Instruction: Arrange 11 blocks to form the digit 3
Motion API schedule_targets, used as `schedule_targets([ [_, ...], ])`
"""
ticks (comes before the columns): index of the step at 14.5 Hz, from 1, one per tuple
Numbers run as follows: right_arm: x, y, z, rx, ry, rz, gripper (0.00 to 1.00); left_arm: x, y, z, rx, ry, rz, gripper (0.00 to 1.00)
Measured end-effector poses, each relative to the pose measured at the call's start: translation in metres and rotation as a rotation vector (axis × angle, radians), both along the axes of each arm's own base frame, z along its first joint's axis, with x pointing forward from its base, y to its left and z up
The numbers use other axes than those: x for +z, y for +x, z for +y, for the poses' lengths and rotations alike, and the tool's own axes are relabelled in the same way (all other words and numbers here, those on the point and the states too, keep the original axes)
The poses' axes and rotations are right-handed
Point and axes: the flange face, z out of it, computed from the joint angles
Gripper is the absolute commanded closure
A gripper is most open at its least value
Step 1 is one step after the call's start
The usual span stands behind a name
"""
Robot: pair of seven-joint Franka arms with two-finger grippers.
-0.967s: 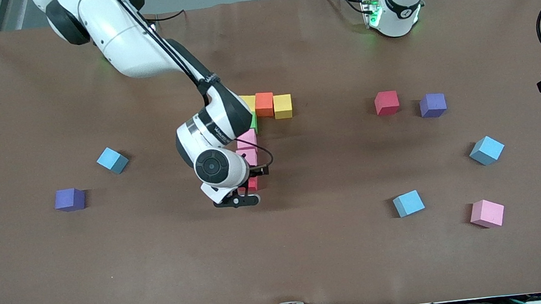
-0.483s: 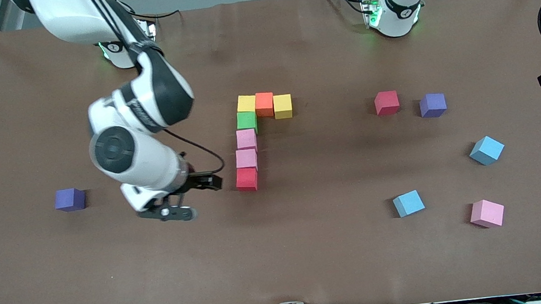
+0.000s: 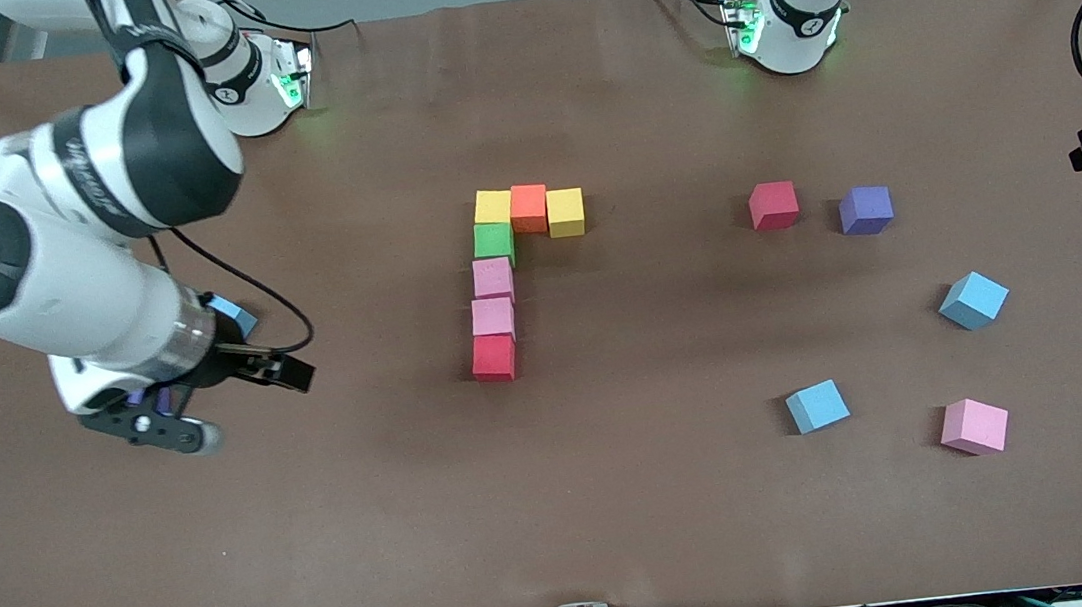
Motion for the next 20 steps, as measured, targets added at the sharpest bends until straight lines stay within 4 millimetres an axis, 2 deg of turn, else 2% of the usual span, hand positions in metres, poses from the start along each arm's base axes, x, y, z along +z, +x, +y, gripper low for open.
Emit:
schedule_targets([
  [3,0.026,-0.007,-0.038,0.025,-0.003,-0.003,0.00,0.000,0.001,-0.010,-0.019,-0.002,0.001,0.00],
  [7,0.055,-0.011,-0.101,-0.005,0.023,-0.036,0.00,0.000,0.001,-0.016,-0.030,-0.004,0.001,0.00],
  [13,0.057,-0.023,-0.159,0.075,-0.019,-0.028,0.00,0.000,0.003,-0.039,-0.071,-0.009,0.000,0.00],
  [17,0.071,-0.039,-0.210,0.138,-0.011,-0.046,0.00,0.000,0.003,-0.036,-0.067,-0.009,0.000,0.00],
  [20,0.081,-0.054,-0.238,0.171,-0.028,-0.055,0.00,0.000,0.003,-0.034,-0.063,-0.009,0.000,0.00],
])
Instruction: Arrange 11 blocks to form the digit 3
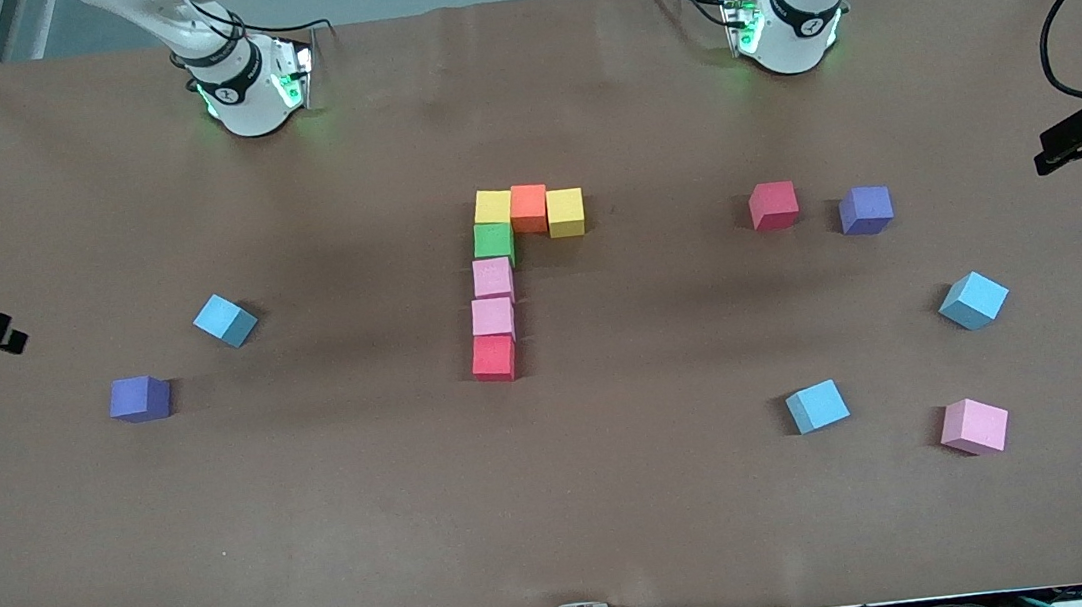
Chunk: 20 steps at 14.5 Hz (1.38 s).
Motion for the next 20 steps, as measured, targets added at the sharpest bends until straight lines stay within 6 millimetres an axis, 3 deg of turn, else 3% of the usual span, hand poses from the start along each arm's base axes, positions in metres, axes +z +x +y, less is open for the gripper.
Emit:
schedule_targets([
  [3,0.004,-0.012,-0.003,0.010,-0.004,0.002,0.00,0.000,0.000,-0.003,-0.006,0.000,0.000,0.00],
  [8,-0.001,-0.030,-0.001,0.044,0.002,0.016,0.00,0.003,0.001,-0.033,-0.051,-0.006,-0.007,0.00],
  [14,-0.010,-0.052,-0.006,0.082,0.000,-0.039,0.00,0.013,-0.001,-0.024,-0.033,-0.004,-0.028,0.00],
  [20,0.000,-0.055,-0.009,0.147,-0.008,-0.061,0.00,0.044,-0.030,-0.038,-0.053,0.007,-0.050,0.00],
])
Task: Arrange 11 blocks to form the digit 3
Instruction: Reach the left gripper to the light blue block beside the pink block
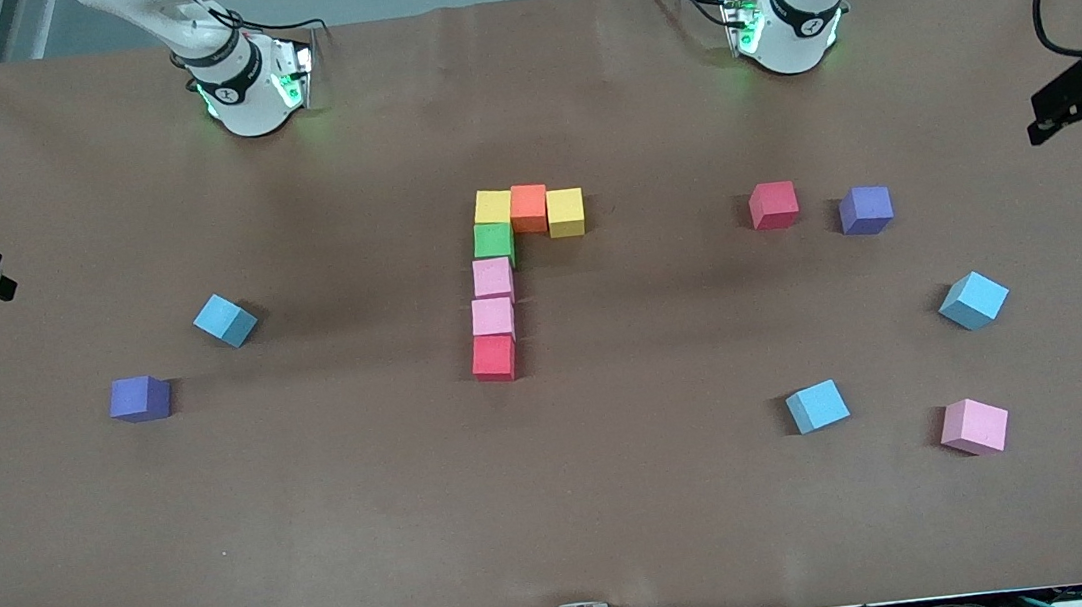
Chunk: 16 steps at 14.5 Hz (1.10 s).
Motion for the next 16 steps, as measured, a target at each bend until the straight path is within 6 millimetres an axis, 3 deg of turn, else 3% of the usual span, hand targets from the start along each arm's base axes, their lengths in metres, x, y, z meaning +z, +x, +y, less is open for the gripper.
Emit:
schedule_targets([
  [3,0.008,0.000,-0.001,0.000,-0.001,-0.012,0.00,-0.019,-0.004,-0.015,0.031,0.007,0.026,0.00],
  [6,0.012,0.000,0.000,0.001,-0.002,-0.019,0.00,-0.065,0.015,-0.023,0.040,0.004,-0.012,0.00],
  [12,0.013,0.000,0.002,0.006,-0.003,-0.019,0.00,-0.182,0.083,-0.042,0.156,-0.013,-0.059,0.00],
  [16,0.013,0.000,0.010,0.018,-0.004,-0.020,0.00,-0.256,0.129,-0.098,0.232,-0.016,-0.016,0.00],
])
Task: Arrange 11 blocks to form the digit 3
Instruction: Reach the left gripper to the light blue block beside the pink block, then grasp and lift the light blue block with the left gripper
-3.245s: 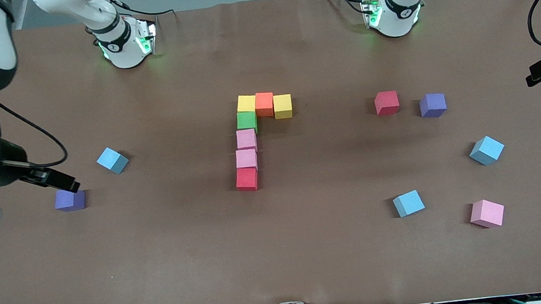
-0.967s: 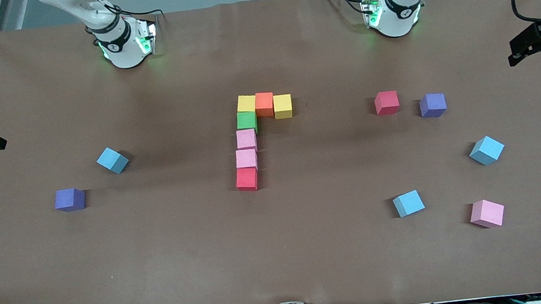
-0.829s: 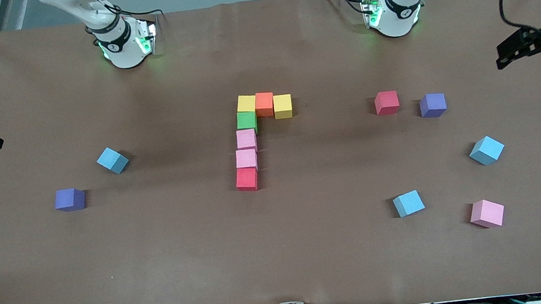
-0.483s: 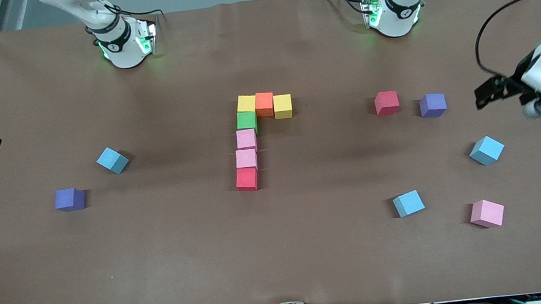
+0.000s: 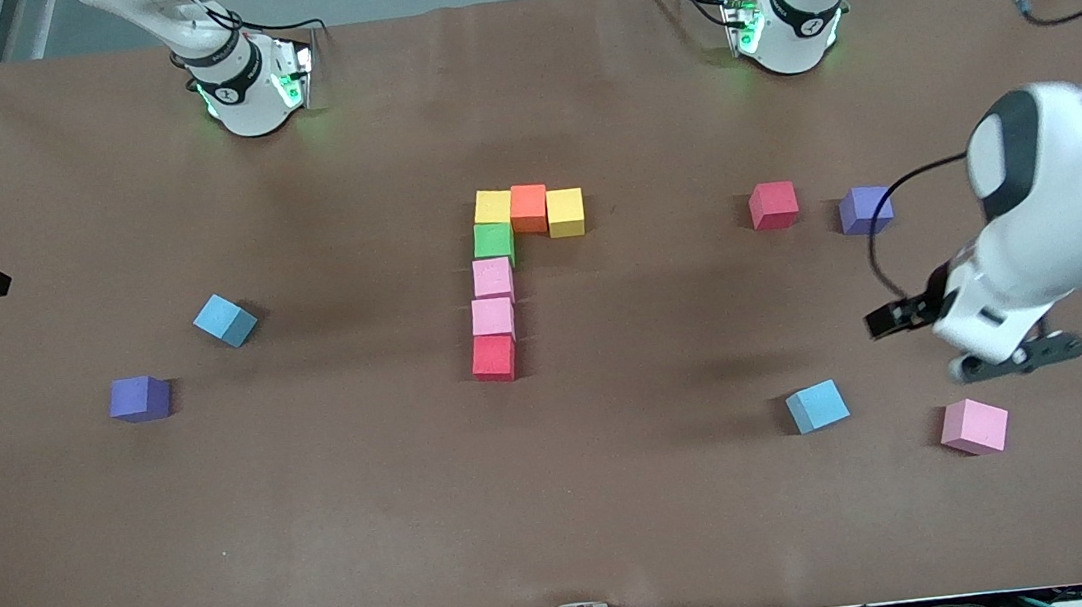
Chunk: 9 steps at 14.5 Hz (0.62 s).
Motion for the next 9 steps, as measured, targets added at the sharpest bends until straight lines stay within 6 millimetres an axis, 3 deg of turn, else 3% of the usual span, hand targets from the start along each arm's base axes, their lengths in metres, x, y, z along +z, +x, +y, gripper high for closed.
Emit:
schedule_targets([
  [3,0.000,0.000,0.003,-0.025,0.004,0.001,0.00,-0.062,0.028,-0.033,0.017,-0.018,-0.041,0.00],
  [6,0.000,0.000,0.003,-0.055,0.007,0.003,0.00,-0.111,0.041,-0.032,0.023,-0.027,-0.067,0.00],
  [9,0.000,-0.001,0.000,-0.064,0.007,0.007,0.00,-0.137,0.044,-0.026,0.018,0.004,-0.058,0.00],
])
